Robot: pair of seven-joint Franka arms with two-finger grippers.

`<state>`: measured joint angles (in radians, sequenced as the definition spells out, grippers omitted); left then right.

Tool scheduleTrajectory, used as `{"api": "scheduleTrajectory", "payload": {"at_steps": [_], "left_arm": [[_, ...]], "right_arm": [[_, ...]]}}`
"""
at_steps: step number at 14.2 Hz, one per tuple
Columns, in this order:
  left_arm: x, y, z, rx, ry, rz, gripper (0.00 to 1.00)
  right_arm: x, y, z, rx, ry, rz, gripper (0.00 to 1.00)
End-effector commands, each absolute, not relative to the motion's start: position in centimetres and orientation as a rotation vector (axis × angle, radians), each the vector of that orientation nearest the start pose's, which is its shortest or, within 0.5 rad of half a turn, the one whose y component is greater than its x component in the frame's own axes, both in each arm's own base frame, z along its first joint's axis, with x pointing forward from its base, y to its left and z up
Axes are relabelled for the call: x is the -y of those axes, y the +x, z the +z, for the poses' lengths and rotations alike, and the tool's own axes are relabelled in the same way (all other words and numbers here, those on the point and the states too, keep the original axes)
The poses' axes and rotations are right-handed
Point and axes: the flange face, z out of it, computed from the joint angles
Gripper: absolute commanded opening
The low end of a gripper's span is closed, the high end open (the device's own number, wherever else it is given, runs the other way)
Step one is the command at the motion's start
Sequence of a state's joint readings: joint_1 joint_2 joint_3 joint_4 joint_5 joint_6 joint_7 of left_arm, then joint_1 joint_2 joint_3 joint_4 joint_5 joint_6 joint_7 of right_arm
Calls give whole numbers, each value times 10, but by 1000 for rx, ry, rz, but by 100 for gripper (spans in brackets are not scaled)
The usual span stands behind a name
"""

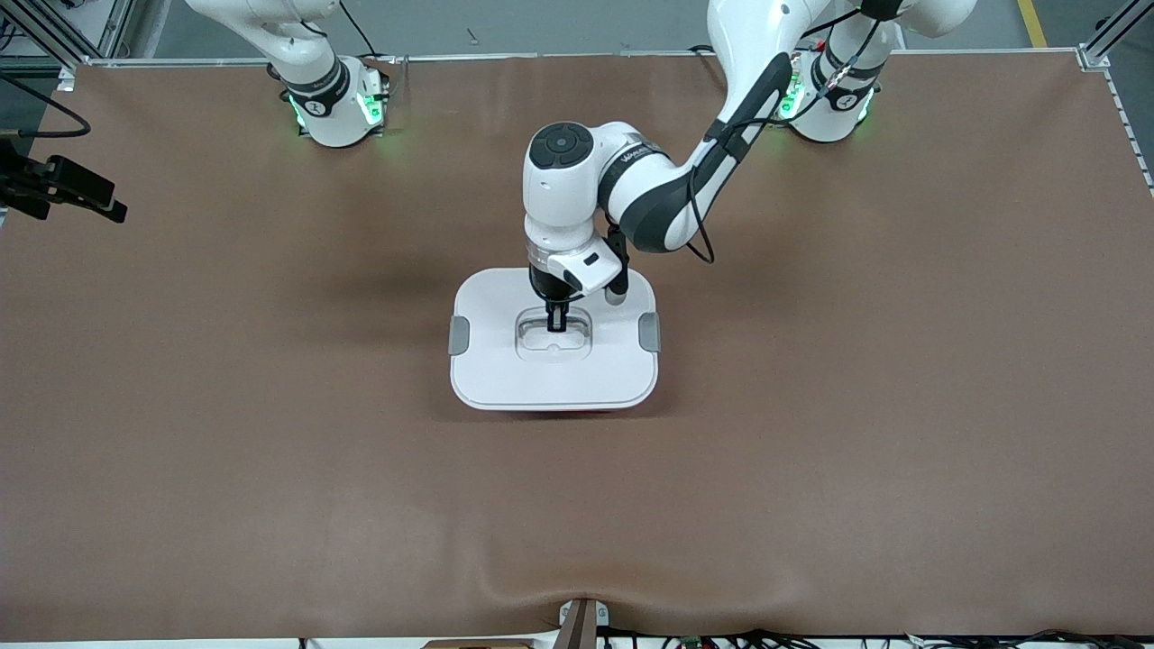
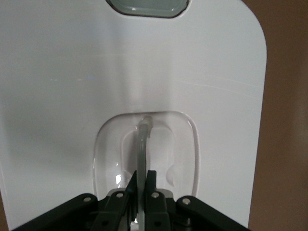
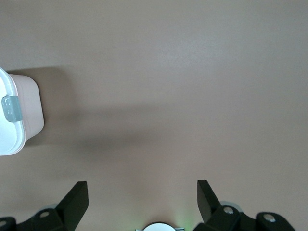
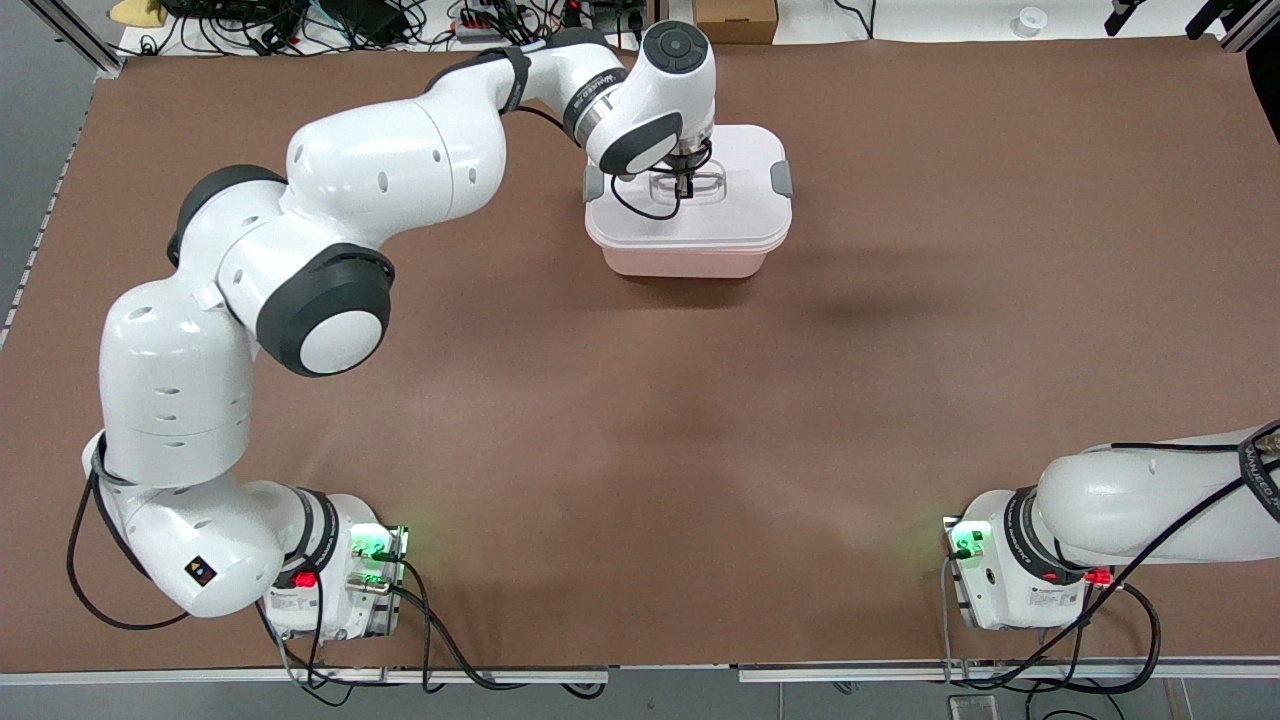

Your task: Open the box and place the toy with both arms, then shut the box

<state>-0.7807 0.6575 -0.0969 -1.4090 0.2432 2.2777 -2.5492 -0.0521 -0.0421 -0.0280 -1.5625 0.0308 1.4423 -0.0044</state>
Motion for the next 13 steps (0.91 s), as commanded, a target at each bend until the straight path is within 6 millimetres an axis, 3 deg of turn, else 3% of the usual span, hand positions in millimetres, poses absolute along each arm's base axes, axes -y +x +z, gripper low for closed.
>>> {"api": "scheduleTrajectory", "payload": {"at_steps": [1,4,5,9,10,11,12,13], "left_arm": [[563,492,341,2359,-2404,-207,0],[569,486,341,2355,-2412,-202,0],[569,485,341,2352,-2415,-204,0],[574,479,328,2313,-2429,-228,0],[574,478,329,2296,-2444,-256,5],[572,479,328,2285,-2442,-270,13],[570,481,330,2287,-2440,-272,28],[568,483,332,2290,-2442,-273,61]], "right_arm": [[38,525,643,-126,-3115,116,100],[33,526,643,-111,-3122,90,100],[40,526,640,-132,-3120,95,100],[40,529,640,-131,-3124,57,100],[40,529,640,-131,-3124,59,100],[40,529,640,-133,-3123,59,100],[40,529,640,-133,-3122,57,100],[40,529,639,-133,-3123,59,100]]}}
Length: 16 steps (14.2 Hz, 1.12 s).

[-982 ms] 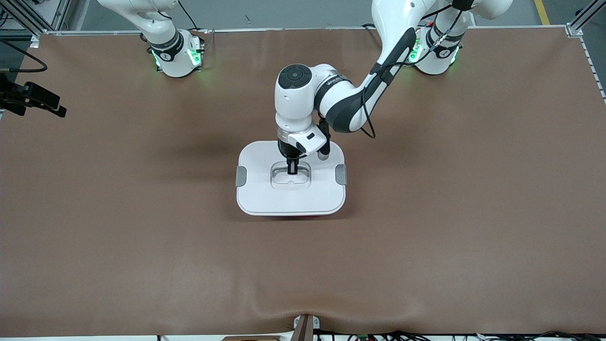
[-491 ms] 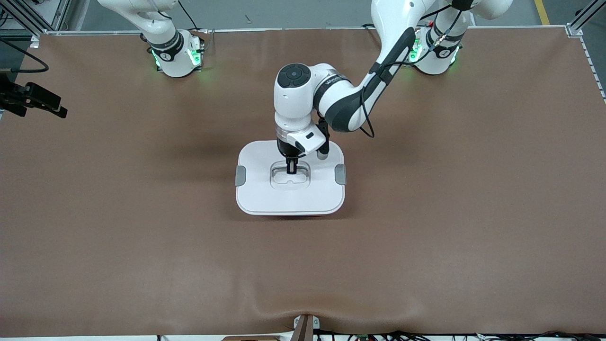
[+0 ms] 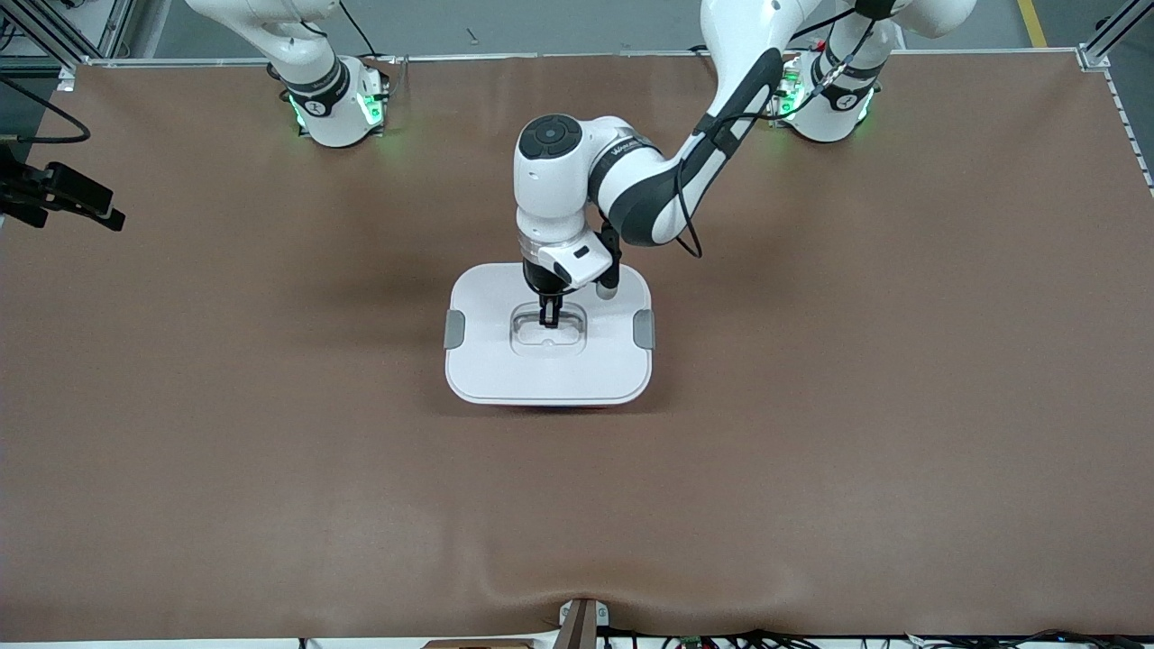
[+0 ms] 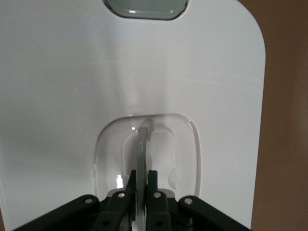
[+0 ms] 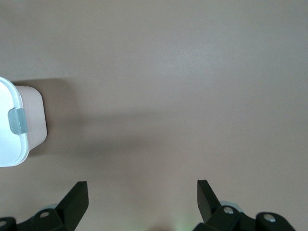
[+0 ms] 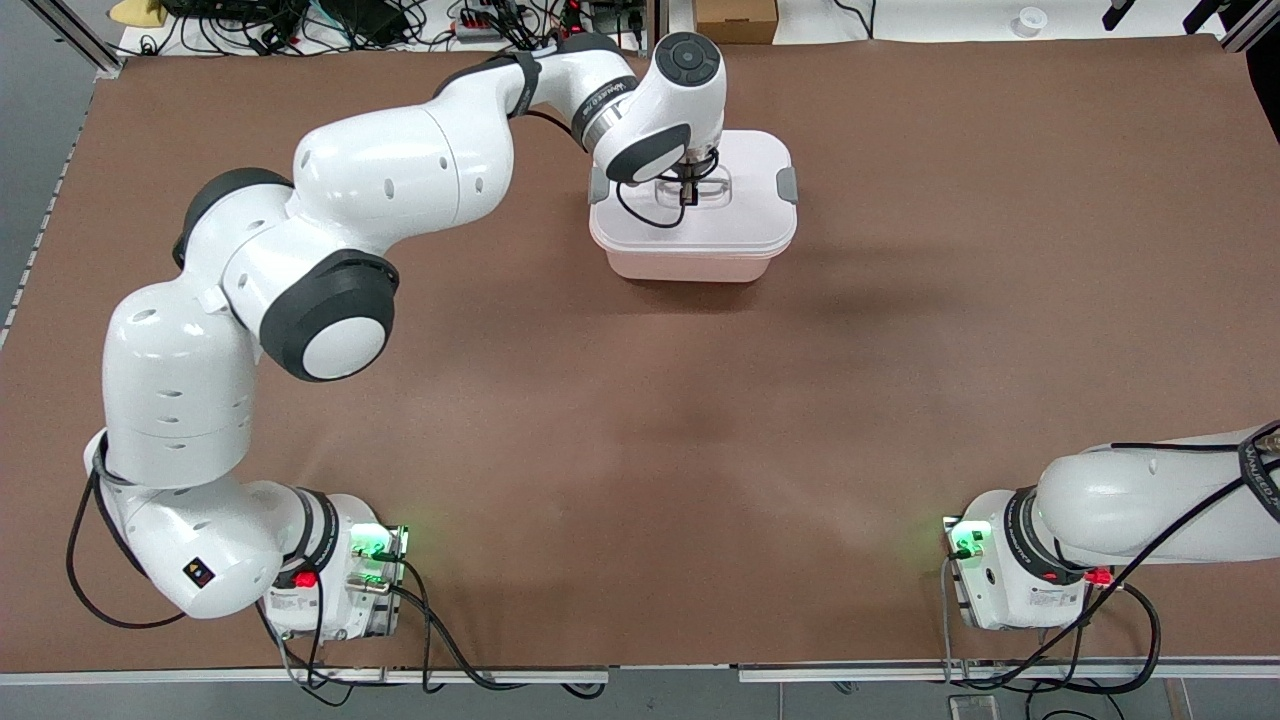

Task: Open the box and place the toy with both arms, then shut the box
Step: 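Open the left gripper and lift it off the lid handle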

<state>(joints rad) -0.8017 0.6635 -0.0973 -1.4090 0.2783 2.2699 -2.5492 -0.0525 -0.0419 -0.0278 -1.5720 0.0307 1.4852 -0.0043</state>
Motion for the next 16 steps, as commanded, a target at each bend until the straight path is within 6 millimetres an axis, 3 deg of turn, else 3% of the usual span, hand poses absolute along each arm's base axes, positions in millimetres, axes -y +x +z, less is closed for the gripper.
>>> {"api": "scheduleTrajectory", "payload": {"at_steps": [1,2,11,13,16], "left_arm": [[567,485,336,2293,-2444,-275,95],[567,485,340,2294,-2445,-278,100],[515,511,424,2186,-2478,-295,100],[490,524,436,2077,-2505,-316,100],[462,542,448,1979,-2542,-328,100]], "right_arm": [[40,530,637,-131,-3123,66,100],[39,530,639,-128,-3124,59,100],[39,531,638,-128,-3126,55,100],[35,533,639,-141,-3126,50,100],[32,532,640,-294,-3117,51,100]]}}
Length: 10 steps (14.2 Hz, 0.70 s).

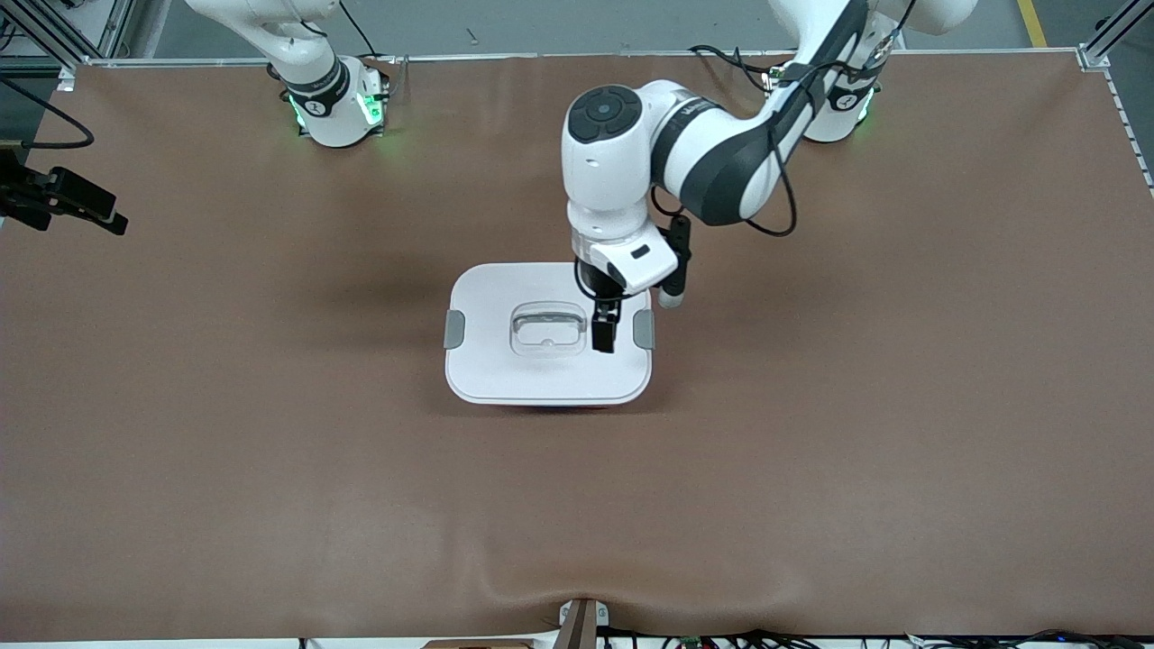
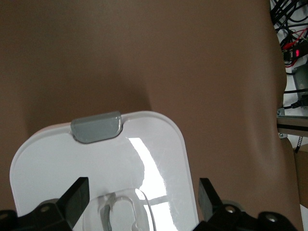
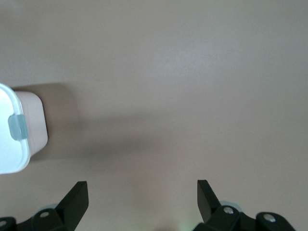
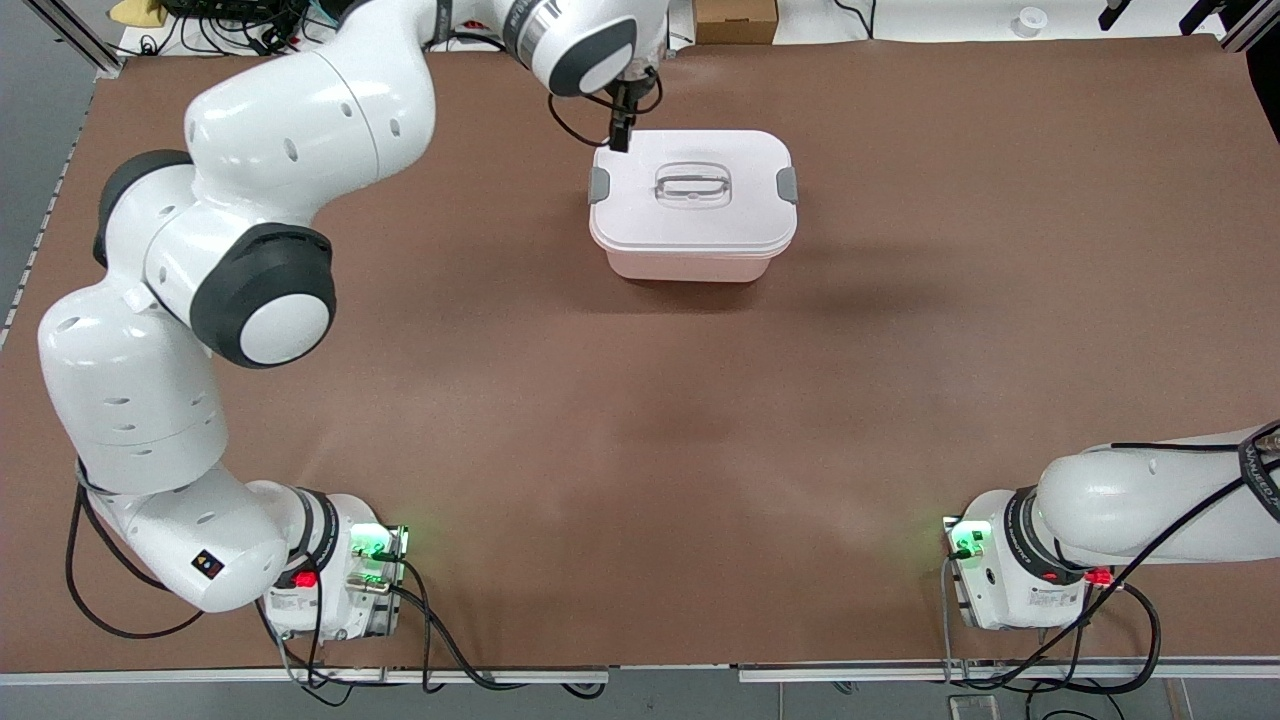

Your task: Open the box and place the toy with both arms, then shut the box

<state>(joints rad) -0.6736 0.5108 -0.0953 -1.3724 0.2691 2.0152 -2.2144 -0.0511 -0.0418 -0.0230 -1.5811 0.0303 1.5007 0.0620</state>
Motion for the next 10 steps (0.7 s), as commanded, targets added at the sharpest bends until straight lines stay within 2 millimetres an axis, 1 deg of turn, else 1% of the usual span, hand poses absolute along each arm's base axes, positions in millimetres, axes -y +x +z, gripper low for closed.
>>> {"api": "scheduleTrajectory", "payload": {"at_steps": [1,3,4,5,7,9,10], "left_arm": [[453,548,449,1955,-2554,-332,100],[435,561,452,1890,-2583,-341,100],[423,569,454,1856,-2601,-345,100],[408,577,460,1839,-2601,-349,100],[387,590,465,1763,-2639,-352,100],[373,598,466,1709,-2662,-353,100],[362,604,466,1681,-2672,-354,100]], "right_arm": [[32,531,640,-296,-3117,58,100],[33,531,642,-287,-3119,53,100],[32,531,642,-282,-3121,56,100],[32,529,642,-280,-3121,63,100],[32,528,642,-278,-3136,79,100],[28,526,645,-263,-3143,84,100],[27,526,647,-260,-3143,84,100]]}}
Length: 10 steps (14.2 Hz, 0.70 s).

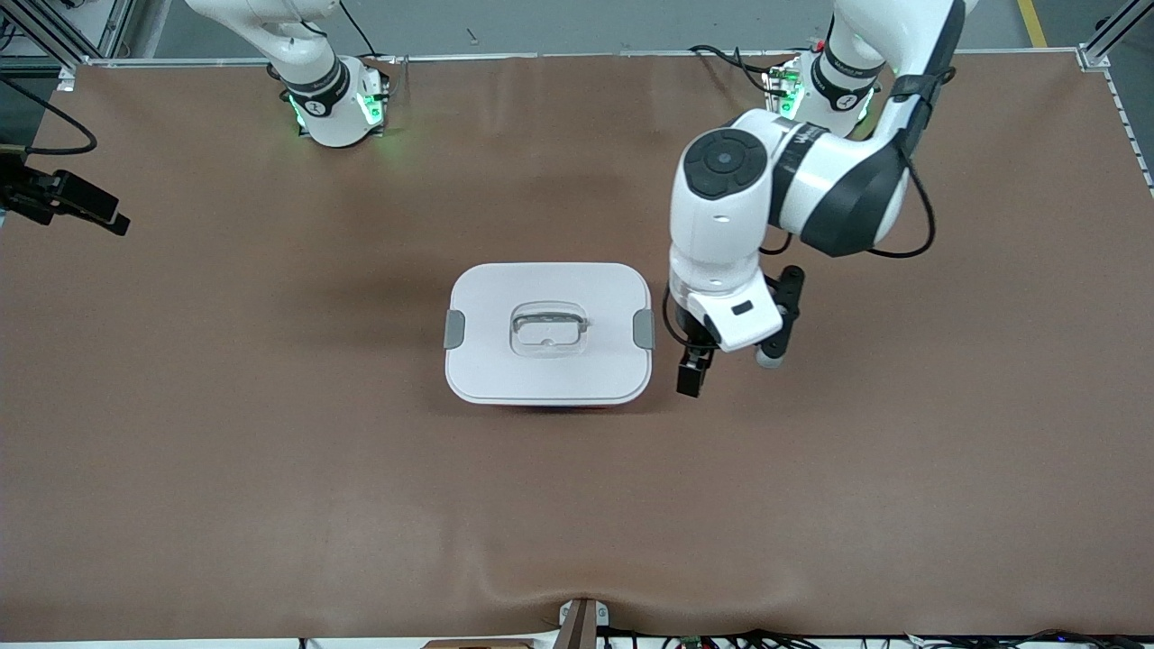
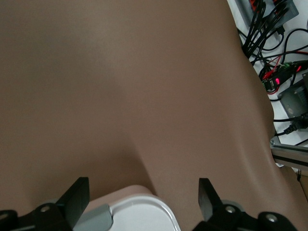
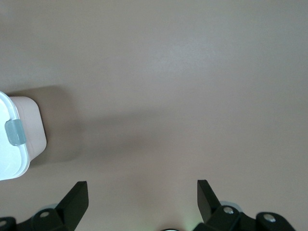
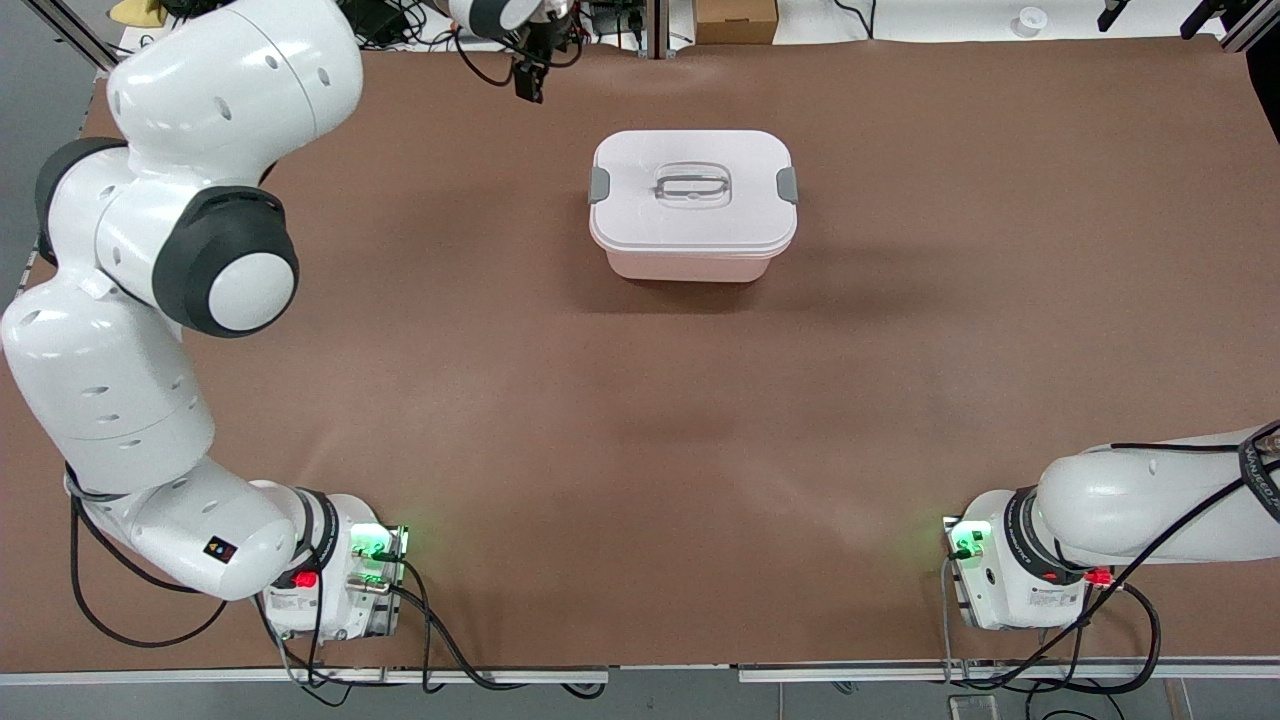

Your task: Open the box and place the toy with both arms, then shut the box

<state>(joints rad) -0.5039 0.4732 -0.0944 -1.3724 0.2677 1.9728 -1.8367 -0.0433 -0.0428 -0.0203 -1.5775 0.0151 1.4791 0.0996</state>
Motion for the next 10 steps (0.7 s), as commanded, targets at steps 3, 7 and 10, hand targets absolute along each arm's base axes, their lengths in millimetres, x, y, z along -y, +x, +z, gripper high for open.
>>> {"api": "scheduleTrajectory", "payload": {"at_steps": [3,7,10], "left_arm": [[340,617,465,1488,-2758,-349,100],[316,621,477,1354,-2790,-339,100],[311,620,477,1265,-2801,-317,100]], "right_arm": [[13,524,648,-216,-3144,103,100],[7,523,649,-200,-3136,106,100],[7,524,648,-173,-3134,106,100]]}}
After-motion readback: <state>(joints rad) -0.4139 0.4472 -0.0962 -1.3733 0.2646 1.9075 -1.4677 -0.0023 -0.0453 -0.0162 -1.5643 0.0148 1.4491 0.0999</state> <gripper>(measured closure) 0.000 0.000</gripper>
